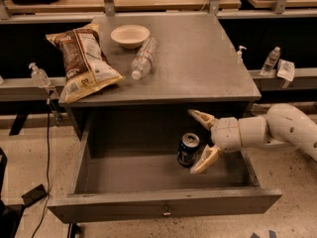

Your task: Place pepsi can into top drawer

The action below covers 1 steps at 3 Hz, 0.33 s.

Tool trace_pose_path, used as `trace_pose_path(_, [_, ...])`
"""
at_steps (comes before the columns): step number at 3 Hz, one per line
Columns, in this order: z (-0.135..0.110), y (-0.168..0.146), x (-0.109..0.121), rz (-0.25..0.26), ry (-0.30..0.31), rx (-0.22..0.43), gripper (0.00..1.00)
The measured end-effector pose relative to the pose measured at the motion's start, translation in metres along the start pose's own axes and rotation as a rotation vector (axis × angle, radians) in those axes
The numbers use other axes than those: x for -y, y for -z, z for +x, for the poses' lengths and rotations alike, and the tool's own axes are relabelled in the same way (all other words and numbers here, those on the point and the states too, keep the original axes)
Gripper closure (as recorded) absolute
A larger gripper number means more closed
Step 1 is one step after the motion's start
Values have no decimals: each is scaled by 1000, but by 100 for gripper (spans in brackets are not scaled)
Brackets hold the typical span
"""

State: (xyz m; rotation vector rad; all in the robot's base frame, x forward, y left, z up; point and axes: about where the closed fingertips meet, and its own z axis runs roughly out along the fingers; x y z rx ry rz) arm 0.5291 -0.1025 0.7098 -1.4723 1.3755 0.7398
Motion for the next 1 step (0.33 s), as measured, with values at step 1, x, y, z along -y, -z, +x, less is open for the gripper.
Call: trace_pose_path(1, [0,0,0,0,0,0,0])
